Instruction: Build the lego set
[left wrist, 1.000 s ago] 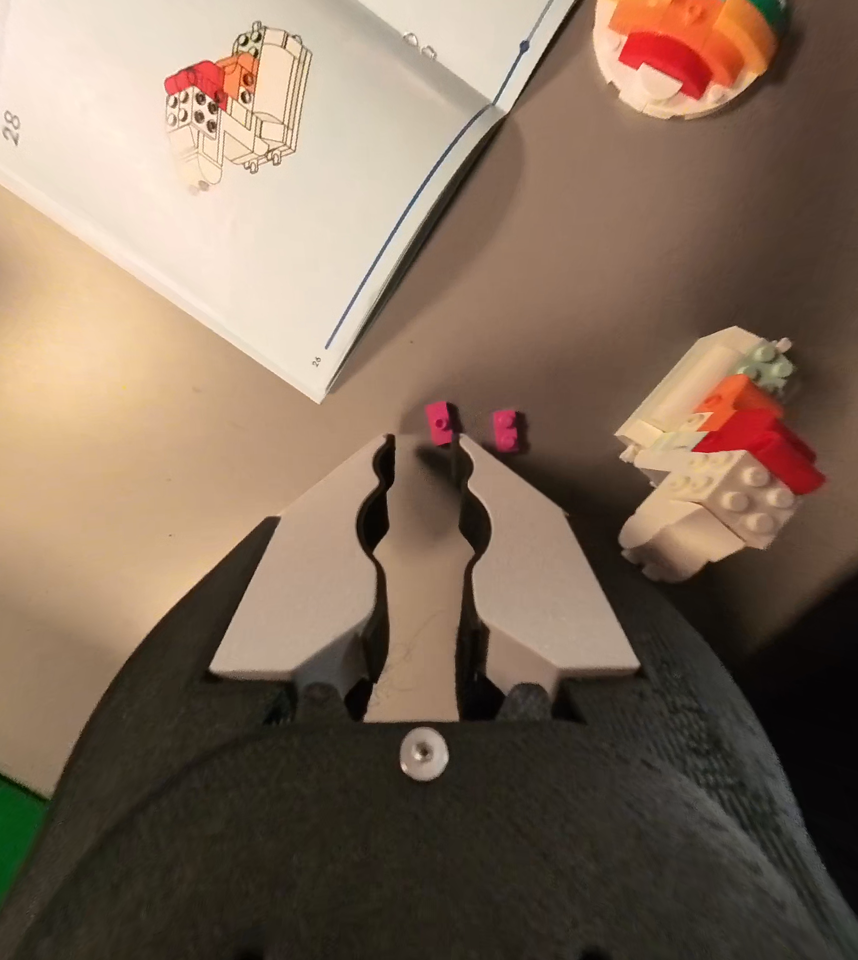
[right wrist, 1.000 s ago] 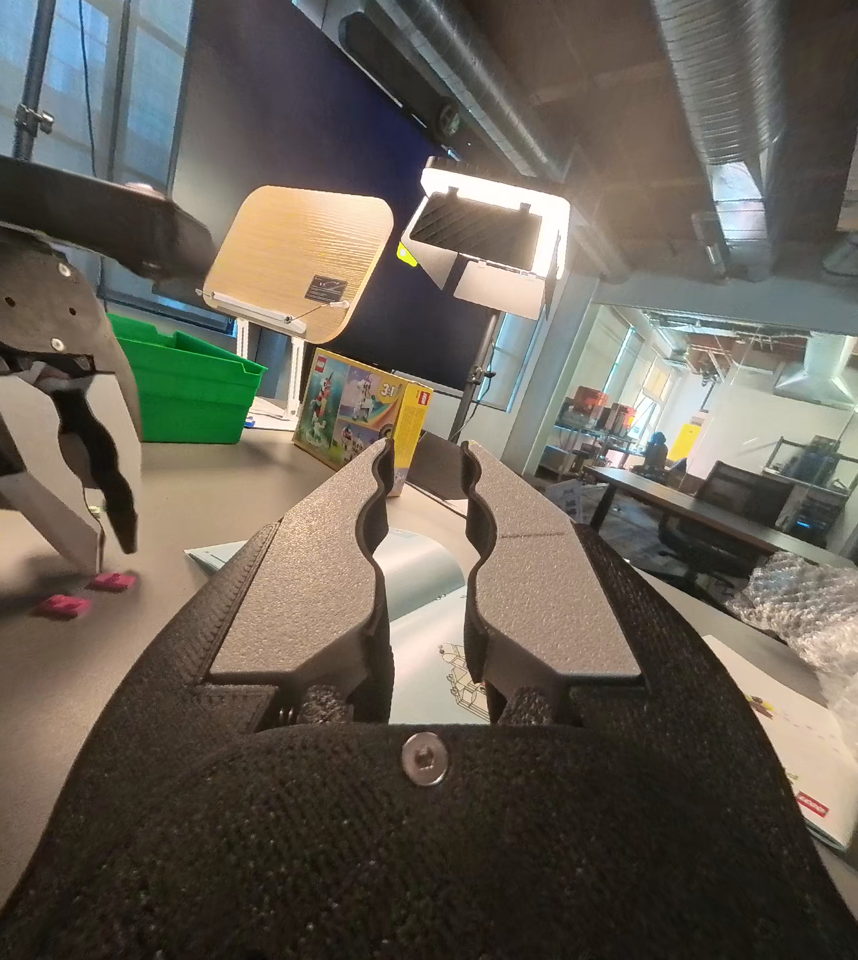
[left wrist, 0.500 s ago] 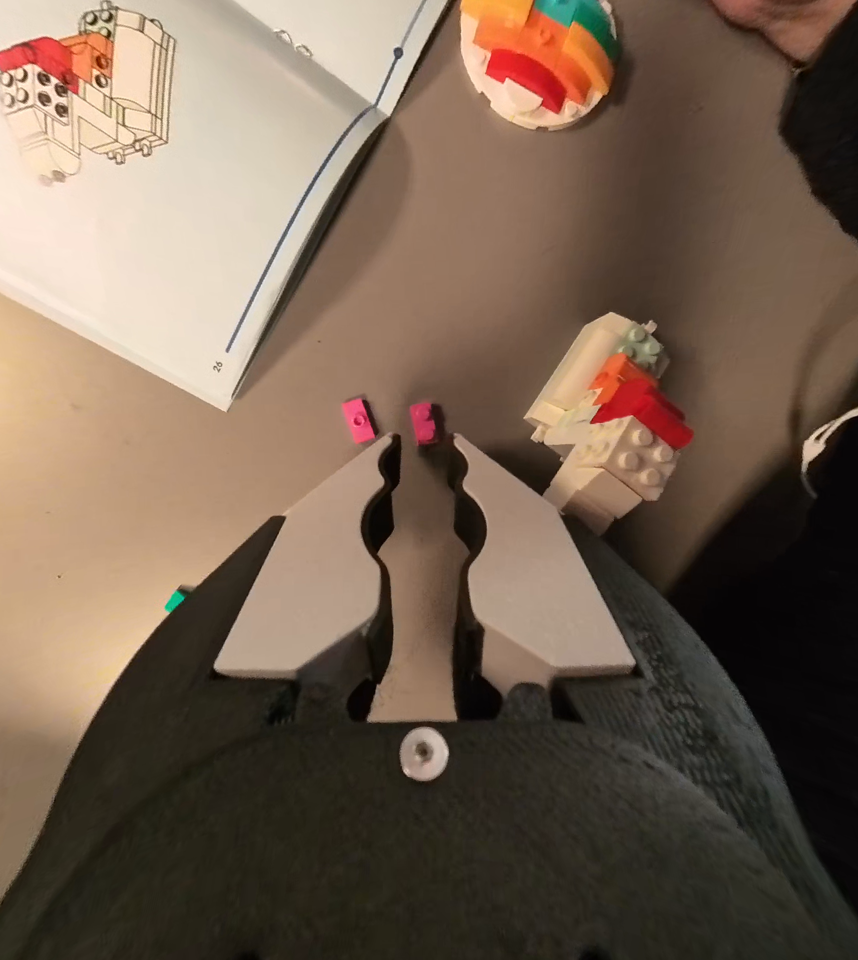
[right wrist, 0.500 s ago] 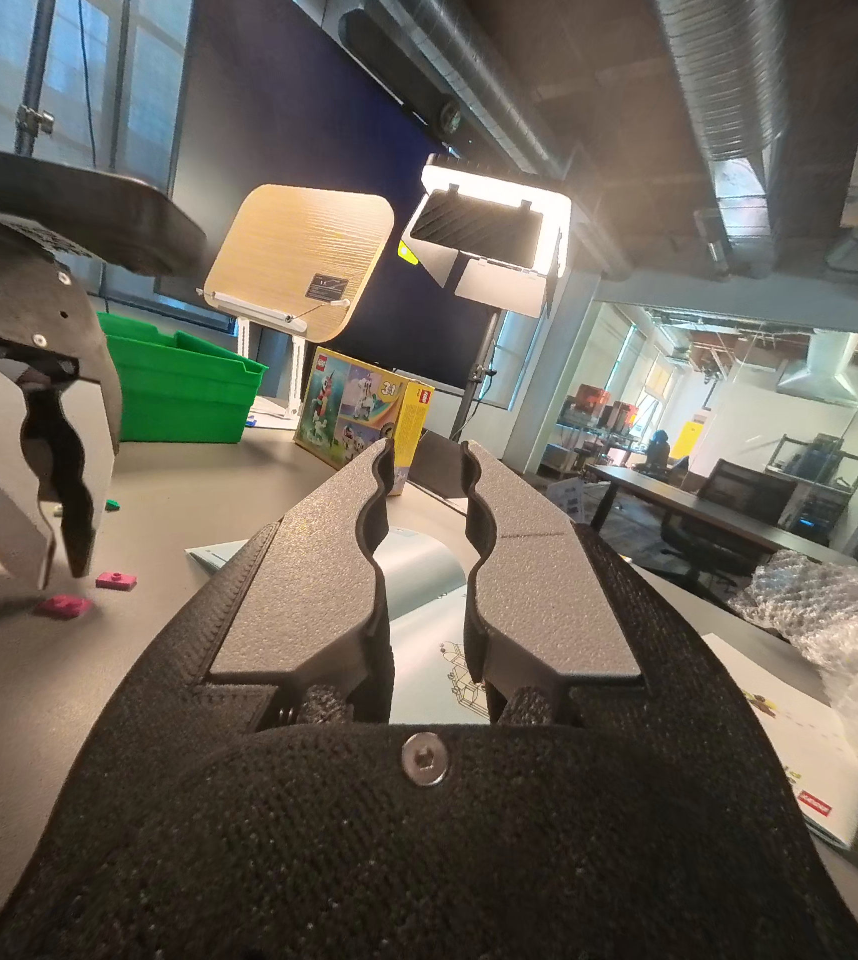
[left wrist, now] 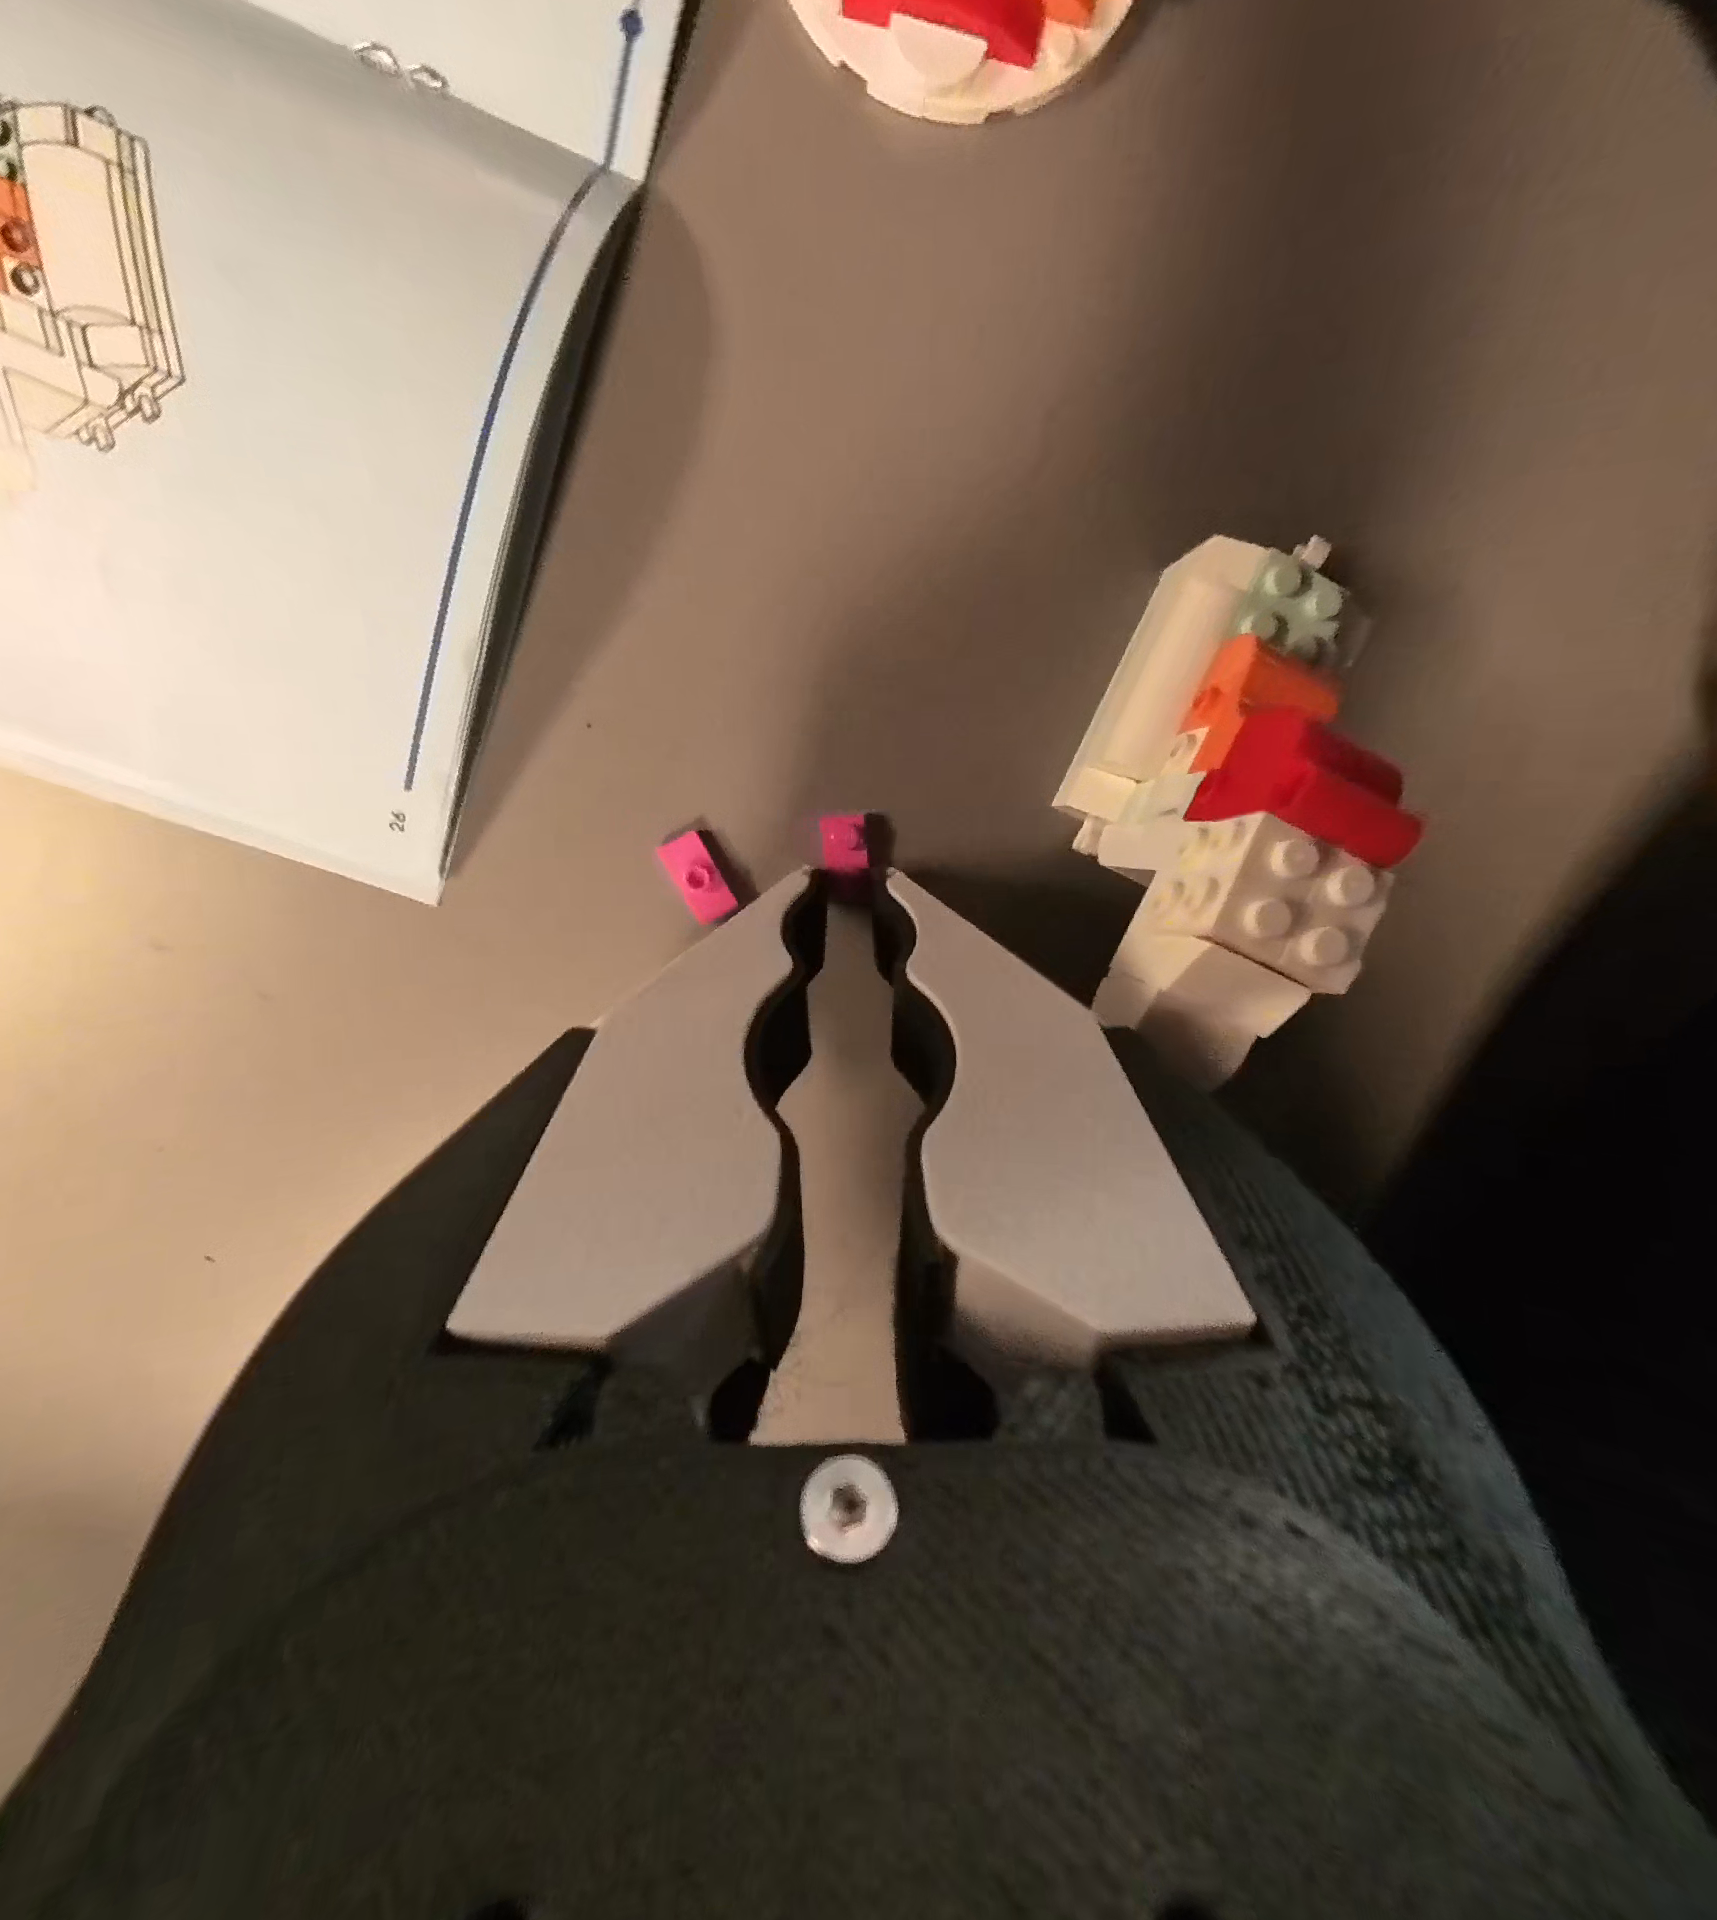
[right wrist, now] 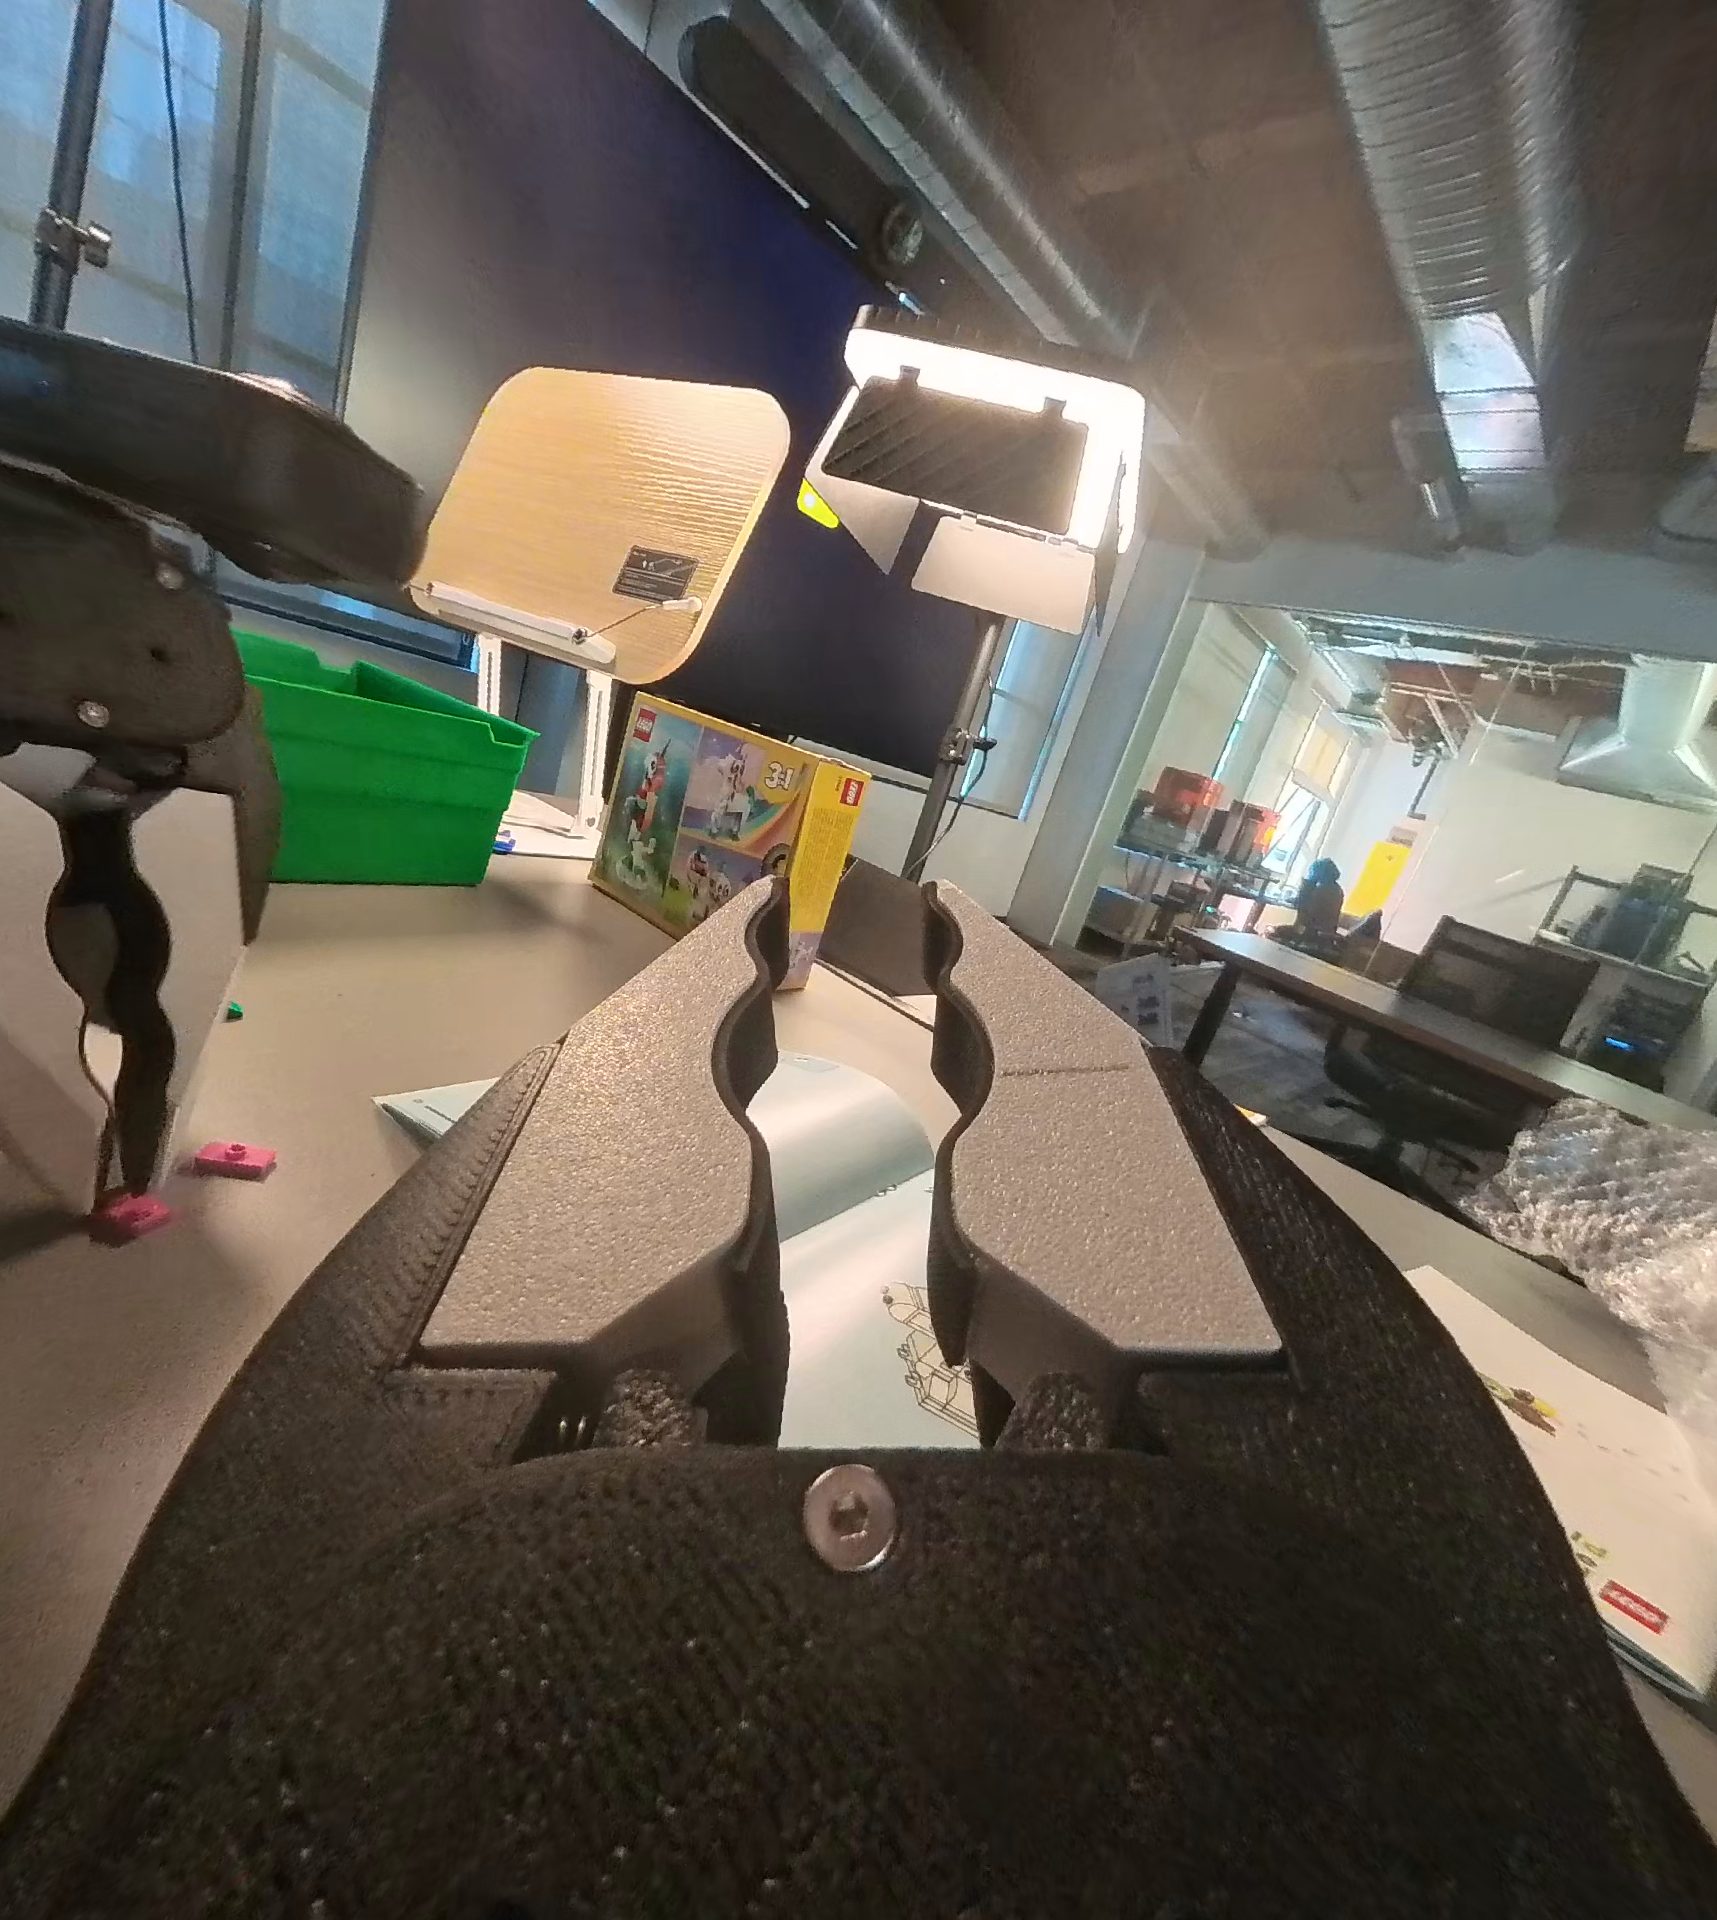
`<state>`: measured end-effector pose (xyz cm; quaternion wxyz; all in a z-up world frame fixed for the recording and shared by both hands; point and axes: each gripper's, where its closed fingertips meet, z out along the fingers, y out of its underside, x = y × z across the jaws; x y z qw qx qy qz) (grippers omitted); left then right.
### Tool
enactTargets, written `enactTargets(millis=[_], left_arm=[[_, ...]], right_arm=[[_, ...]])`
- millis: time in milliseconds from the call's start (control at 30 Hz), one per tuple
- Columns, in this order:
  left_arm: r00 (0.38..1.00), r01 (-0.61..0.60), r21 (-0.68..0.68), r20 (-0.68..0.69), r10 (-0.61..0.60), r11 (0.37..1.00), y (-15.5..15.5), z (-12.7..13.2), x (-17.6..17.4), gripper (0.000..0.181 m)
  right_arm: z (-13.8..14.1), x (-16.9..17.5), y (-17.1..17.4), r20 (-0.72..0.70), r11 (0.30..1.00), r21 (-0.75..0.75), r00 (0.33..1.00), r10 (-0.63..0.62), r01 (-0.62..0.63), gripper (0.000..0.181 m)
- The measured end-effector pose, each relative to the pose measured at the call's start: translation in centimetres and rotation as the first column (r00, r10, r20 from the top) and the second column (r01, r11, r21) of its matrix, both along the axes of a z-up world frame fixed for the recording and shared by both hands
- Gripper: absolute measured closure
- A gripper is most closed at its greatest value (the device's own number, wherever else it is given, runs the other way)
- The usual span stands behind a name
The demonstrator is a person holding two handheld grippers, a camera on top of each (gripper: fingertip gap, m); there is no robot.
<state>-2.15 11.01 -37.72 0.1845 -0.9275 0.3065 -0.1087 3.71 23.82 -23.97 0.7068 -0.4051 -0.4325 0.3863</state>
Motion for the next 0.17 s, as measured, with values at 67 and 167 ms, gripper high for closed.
enactTargets(millis=[67, 167], left_arm=[[0.998, 0.059, -0.006, -0.014, -0.059, 0.998, -0.03, -0.01, -0.02, 0.174], [0.988, 0.148, -0.017, -0.036, -0.149, 0.989, -0.03, -0.02, -0.19, 0.174]], right_arm=[[0.0, 0.0, 0.01, 0.0, 1.0, 0.0, 1.0, 0.0, 0.0, 0.158], [0.0, 0.0, 0.01, 0.0, 1.0, 0.0, 1.0, 0.0, 0.0, 0.158]])
